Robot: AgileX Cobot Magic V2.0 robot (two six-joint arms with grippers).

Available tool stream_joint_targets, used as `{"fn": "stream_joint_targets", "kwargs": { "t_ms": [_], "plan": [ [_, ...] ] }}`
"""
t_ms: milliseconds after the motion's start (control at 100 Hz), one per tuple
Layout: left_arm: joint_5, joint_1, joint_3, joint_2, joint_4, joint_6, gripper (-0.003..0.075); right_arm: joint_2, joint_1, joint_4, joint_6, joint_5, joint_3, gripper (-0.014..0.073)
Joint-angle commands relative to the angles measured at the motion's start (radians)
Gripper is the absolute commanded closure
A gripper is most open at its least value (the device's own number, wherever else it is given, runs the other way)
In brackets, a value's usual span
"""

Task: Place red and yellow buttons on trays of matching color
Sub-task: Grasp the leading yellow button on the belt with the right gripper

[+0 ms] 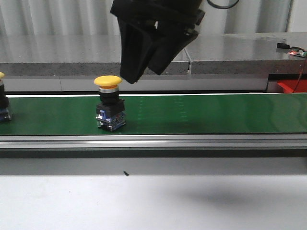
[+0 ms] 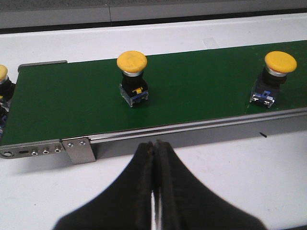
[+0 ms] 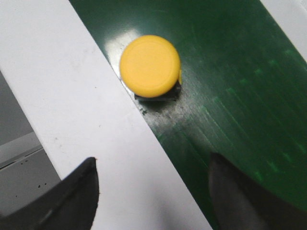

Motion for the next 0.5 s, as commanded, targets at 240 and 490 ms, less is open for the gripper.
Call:
{"fn": "stream_joint_targets", "kwargs": {
  "t_ms": [240,490],
  "plan": [
    [-0.075,-0.01,-0.026,0.007,-0.012,-0.001,0.0739,0.031,0.007,0.031,-0.038,-0.128,-0.037,0.0104],
    [-0.075,-0.01,-0.026,0.007,-0.012,-0.001,0.0739,0.077,0.007,0.065,-0.055,-0.202,-0.037,0.012]
  ]
}}
